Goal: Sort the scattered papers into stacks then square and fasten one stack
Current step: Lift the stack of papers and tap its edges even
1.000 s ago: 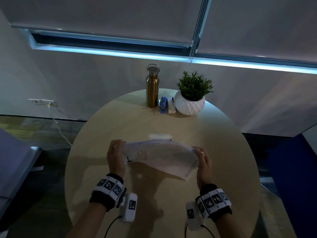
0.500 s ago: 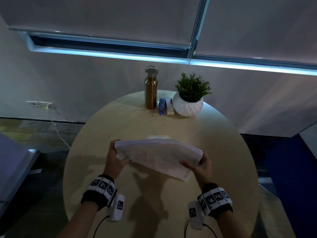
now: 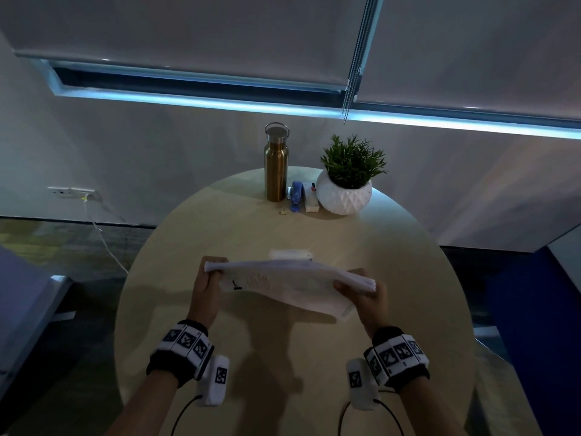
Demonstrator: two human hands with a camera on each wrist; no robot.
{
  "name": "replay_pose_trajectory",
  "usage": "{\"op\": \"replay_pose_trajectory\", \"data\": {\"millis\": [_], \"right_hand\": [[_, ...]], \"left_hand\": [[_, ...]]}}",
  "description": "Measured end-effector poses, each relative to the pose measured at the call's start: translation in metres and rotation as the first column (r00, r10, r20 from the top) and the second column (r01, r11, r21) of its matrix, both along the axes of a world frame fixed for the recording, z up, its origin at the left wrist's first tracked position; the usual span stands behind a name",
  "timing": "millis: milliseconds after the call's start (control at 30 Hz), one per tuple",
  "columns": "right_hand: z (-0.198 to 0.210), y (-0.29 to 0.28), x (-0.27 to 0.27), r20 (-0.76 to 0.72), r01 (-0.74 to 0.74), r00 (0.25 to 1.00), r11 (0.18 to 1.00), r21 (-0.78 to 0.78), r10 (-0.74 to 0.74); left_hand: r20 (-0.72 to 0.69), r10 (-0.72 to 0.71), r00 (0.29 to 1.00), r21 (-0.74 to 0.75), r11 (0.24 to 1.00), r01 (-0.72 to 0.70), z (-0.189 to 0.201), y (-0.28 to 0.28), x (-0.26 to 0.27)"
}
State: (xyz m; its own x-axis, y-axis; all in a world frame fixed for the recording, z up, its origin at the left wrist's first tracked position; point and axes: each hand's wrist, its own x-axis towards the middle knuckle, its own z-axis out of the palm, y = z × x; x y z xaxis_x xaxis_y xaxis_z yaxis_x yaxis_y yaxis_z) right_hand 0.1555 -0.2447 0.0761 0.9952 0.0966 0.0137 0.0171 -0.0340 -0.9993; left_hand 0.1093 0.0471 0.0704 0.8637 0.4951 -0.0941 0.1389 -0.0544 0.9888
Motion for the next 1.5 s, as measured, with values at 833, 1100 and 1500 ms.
{"op": "replay_pose_trajectory", "data": {"millis": [833, 1100, 1500], "right_hand": [[-0.053, 0.024, -0.044, -0.576, 0.516, 0.725, 0.852, 0.092, -0.378], [-0.057, 0.015, -0.100, -0.816, 0.290, 0.564, 0.956, 0.051, -0.127], [-0.087, 0.005, -0.092, -0.710, -0.680, 0.703, 0.342, -0.649, 0.050]], "left_hand": [[-0.620, -0.028, 0.784, -0.097, 0.994, -0.041, -0.054, -0.041, -0.017], [-0.577, -0.266, 0.772, -0.197, 0.963, 0.185, -0.095, -0.057, -0.056], [-0.726, -0.100, 0.681, 0.318, 0.828, 0.461, -0.106, -0.053, -0.081]]}}
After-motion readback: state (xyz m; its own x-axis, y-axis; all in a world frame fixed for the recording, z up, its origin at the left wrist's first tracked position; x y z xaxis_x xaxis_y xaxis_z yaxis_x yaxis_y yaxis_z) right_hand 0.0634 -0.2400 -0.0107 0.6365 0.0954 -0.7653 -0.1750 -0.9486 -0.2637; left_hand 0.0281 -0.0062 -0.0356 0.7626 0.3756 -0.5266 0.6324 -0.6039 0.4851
